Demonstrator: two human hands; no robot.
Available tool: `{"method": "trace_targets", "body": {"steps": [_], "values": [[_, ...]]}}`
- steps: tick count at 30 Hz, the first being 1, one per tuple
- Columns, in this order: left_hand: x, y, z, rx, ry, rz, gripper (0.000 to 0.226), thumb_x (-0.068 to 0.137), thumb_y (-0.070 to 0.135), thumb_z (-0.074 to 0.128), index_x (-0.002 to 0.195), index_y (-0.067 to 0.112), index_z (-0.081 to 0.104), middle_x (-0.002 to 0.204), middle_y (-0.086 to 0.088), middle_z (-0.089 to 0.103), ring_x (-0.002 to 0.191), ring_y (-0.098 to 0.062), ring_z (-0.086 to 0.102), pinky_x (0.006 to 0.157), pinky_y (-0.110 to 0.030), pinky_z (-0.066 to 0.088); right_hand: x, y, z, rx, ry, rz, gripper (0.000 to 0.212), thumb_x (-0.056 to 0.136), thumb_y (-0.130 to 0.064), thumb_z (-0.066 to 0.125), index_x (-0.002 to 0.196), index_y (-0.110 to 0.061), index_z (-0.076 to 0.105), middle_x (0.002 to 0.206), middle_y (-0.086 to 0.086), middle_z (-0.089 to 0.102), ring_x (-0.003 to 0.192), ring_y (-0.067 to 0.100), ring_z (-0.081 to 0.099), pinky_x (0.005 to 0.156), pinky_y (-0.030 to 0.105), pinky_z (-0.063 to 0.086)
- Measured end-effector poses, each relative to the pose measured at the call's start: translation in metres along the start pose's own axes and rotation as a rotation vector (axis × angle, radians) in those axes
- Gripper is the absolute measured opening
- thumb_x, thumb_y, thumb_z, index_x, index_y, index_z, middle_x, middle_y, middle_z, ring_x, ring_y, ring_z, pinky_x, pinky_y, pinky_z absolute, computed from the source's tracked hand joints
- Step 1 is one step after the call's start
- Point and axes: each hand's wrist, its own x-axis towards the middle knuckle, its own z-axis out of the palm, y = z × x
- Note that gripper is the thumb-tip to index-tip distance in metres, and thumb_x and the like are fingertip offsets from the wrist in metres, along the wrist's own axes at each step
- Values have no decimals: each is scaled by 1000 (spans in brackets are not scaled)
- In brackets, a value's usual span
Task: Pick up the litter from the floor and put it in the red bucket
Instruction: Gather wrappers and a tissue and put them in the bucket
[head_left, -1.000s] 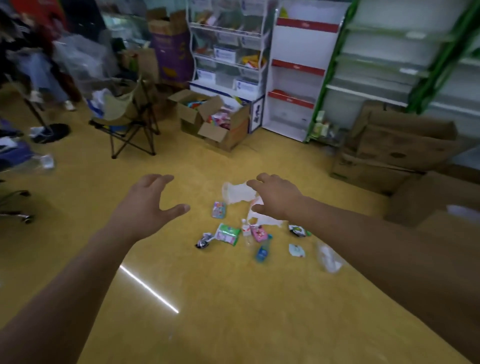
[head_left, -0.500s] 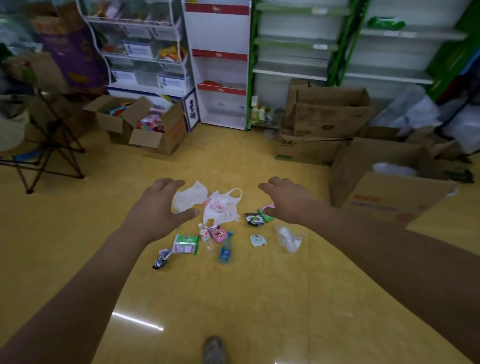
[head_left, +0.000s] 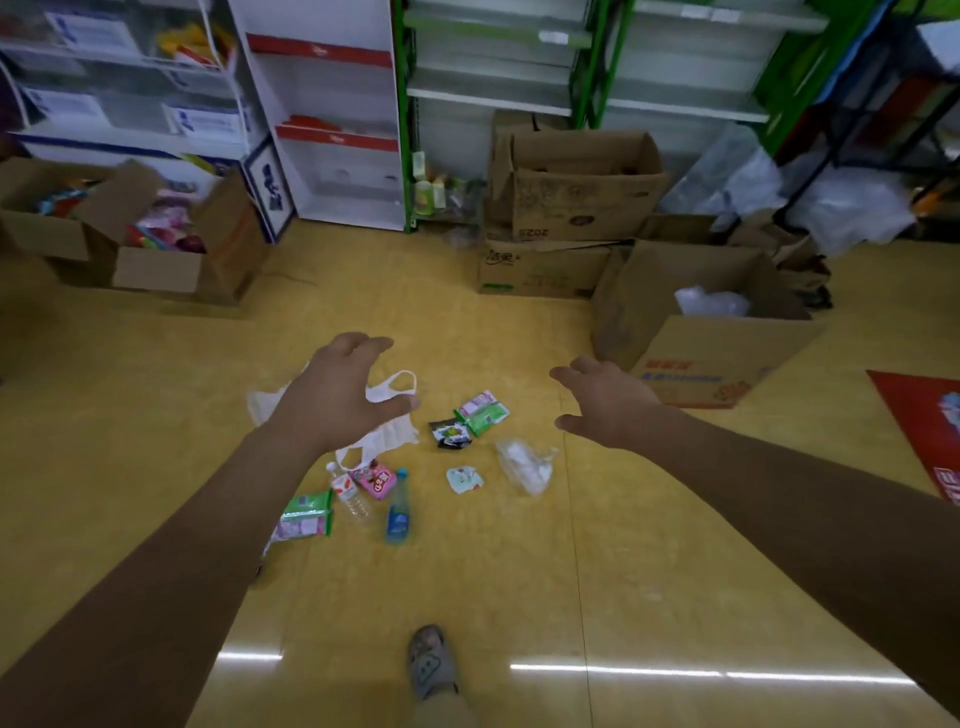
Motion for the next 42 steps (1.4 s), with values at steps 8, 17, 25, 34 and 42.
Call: {"method": "trace_targets", "body": {"steps": [8, 17, 25, 34, 42], "values": [[85, -31, 19, -62, -109, 15, 85, 74, 64, 69, 145, 28, 39, 149, -3, 36, 130, -25, 43, 100, -42, 44, 57, 11, 13, 43, -68, 121, 69, 88, -50, 61, 146, -29, 30, 140, 6, 41, 124, 30, 47, 90, 46, 50], [136, -36, 44, -78, -178, 53, 86, 74, 65, 68, 145, 26, 40, 147, -3, 38, 130, -23, 43, 101, -41, 43, 86, 30, 29, 99, -122, 188, 71, 86, -49, 64, 146, -28, 32, 139, 5, 45, 124, 29, 48, 90, 43, 50], [174, -30, 69, -74, -222, 20, 87, 73, 65, 70, 145, 26, 40, 147, -4, 38, 129, -24, 44, 101, -40, 43, 120, 63, 47, 121, -195, 230, 79, 85, -51, 65, 149, -29, 25, 146, 9, 38, 130, 32, 41, 93, 47, 49], [227, -5, 119, -25, -295, -93, 85, 73, 61, 73, 143, 24, 43, 144, -7, 42, 130, -26, 44, 104, -42, 42, 180, 133, 81, 183, -307, 226, 86, 83, -56, 65, 150, -28, 18, 148, 12, 31, 129, 37, 41, 93, 49, 47], [281, 17, 182, 6, -315, -167, 87, 74, 63, 71, 144, 23, 41, 147, -10, 40, 132, -29, 42, 108, -45, 38, 239, 186, 121, 207, -414, 158, 88, 83, -57, 65, 150, -26, 17, 146, 15, 32, 127, 42, 40, 97, 53, 45]]}}
